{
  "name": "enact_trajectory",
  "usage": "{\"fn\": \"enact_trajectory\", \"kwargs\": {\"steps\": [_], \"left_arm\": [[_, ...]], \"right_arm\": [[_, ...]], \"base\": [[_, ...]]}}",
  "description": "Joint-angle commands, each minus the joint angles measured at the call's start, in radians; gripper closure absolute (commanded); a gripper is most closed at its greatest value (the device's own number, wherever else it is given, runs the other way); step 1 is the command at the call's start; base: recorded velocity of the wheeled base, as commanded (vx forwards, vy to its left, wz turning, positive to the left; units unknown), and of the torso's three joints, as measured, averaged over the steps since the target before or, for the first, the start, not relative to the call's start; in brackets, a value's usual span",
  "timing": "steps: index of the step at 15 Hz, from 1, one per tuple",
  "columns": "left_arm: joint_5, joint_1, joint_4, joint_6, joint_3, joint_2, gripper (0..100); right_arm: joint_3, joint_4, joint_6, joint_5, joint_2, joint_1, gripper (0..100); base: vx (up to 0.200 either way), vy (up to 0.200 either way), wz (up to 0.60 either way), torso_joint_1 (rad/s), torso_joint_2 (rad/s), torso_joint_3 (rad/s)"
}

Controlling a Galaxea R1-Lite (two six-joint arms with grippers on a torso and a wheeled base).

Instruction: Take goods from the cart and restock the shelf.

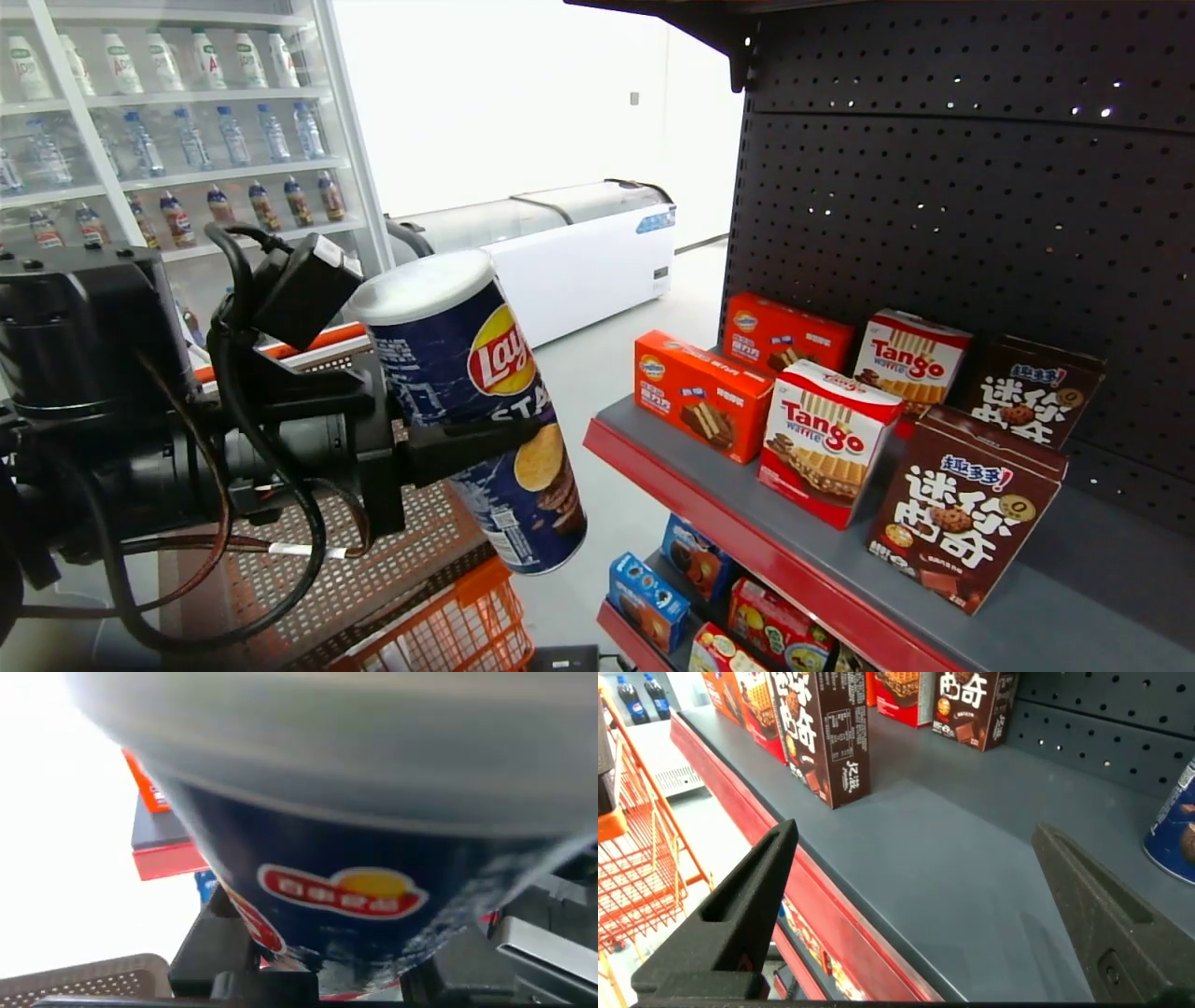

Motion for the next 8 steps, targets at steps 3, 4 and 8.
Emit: {"fn": "enact_trajectory", "kwargs": {"steps": [3, 4, 8], "left_arm": [[-0.114, 0.003, 0.009, 0.0, 0.002, -0.012, 100], [-0.114, -0.003, 0.009, 0.0, 0.0, -0.01, 100], [-0.114, -0.035, 0.009, 0.001, 0.002, -0.006, 100]], "right_arm": [[0.0, 0.0, 0.0, 0.0, 0.001, 0.0, 0], [0.0, 0.0, 0.0, 0.0, 0.001, 0.0, 0], [0.0, 0.0, 0.0, 0.0, 0.001, 0.0, 0]], "base": [[0.0, 0.0, 0.0, 0.0, 0.0, 0.0], [0.0, 0.0, 0.0, 0.0, 0.0, 0.0], [0.0, 0.0, -0.15, 0.001, 0.0, -0.001]]}}
